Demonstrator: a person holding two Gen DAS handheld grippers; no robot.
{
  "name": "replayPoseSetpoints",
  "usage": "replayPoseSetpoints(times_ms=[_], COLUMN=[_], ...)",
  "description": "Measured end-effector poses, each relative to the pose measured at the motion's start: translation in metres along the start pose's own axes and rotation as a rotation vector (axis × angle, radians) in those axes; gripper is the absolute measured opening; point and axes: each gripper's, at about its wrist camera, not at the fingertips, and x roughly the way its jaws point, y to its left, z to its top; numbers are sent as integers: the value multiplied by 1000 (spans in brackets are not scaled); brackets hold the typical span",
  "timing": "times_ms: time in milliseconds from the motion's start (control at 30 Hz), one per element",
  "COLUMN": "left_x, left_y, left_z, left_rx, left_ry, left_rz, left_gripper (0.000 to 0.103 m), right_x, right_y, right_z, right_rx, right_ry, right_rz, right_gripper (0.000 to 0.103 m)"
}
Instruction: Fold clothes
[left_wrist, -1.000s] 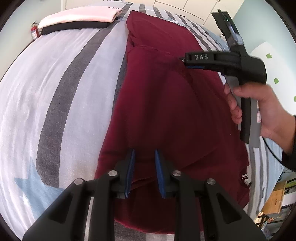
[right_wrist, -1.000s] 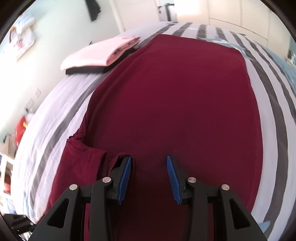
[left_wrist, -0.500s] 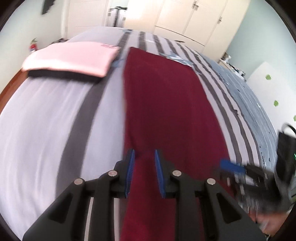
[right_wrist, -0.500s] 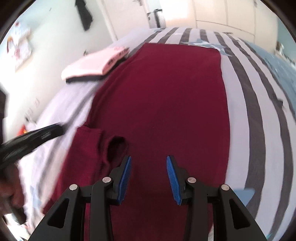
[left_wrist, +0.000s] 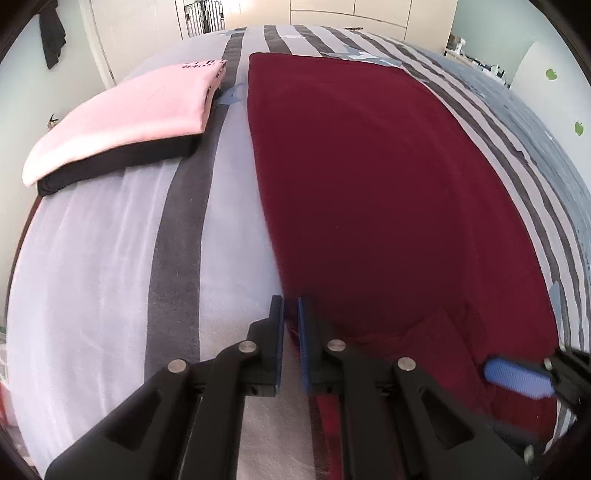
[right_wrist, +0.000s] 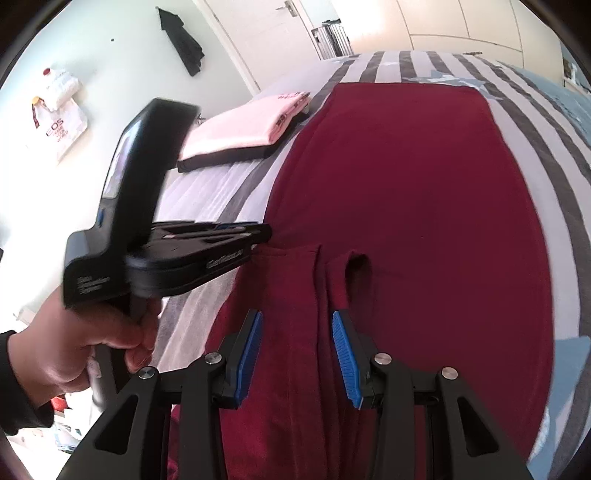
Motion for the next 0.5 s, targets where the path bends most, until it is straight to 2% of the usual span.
replayPoseSetpoints(times_ms=[67, 200, 367, 500], left_x=[-1, -5, -21, -48], left_y=[2, 16, 49, 43], left_z=[-2, -8, -17, -24], left_rx=[5, -47, -187, -172], left_ry=[-10, -32, -69, -126], left_rz=[-5, -22, -21, -69], left_gripper=[9, 15, 15, 15], right_x=[9, 21, 27, 17], right_y=[-8, -26, -41, -46], right_z=[4, 12, 18, 25], right_rx=[34, 68, 26, 48], right_ry=[-4, -3, -3, -28], right_rz=[-15, -47, -81, -89], right_gripper=[37, 37, 32, 32])
